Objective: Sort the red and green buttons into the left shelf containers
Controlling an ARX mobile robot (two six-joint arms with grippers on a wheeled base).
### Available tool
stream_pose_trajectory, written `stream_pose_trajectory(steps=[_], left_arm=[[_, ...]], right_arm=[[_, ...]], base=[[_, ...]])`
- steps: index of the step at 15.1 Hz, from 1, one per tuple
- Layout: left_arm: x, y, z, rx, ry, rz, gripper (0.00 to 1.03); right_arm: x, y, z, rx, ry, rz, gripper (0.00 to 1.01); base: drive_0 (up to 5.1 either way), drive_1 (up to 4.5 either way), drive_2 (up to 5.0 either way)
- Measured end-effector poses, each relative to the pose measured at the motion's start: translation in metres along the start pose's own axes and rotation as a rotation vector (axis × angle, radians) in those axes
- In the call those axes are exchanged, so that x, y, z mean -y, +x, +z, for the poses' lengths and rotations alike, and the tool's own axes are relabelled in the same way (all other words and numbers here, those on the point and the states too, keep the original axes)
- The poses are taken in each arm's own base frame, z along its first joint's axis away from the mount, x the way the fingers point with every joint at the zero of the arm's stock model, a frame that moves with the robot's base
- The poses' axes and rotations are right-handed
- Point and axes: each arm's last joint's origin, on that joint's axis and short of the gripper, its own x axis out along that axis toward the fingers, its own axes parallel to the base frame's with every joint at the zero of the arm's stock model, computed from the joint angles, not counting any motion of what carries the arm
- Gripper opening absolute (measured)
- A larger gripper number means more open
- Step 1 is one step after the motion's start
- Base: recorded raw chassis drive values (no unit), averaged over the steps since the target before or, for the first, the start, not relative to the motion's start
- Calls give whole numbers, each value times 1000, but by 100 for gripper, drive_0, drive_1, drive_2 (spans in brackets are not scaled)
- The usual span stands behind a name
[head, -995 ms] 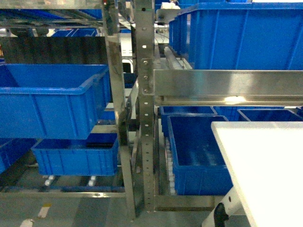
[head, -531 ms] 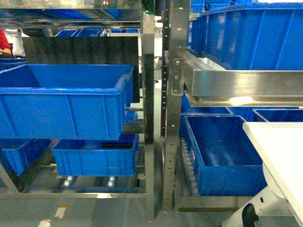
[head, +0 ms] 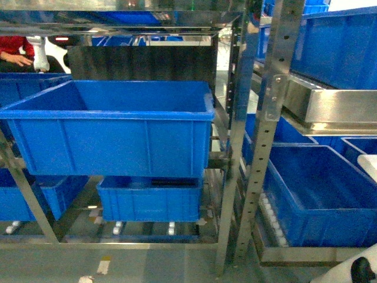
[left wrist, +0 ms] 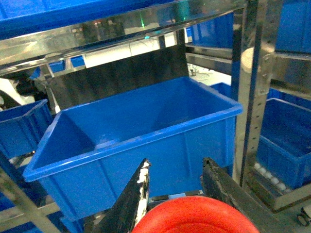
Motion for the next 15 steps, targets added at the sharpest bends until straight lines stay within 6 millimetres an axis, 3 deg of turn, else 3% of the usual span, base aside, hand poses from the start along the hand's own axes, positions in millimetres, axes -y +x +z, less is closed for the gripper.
stream_pose_trajectory(steps=[15], left_arm=[[0,0,0,3,1,5,28]], right_arm=[[0,0,0,0,0,7,29]], base=[[-492,254,254]])
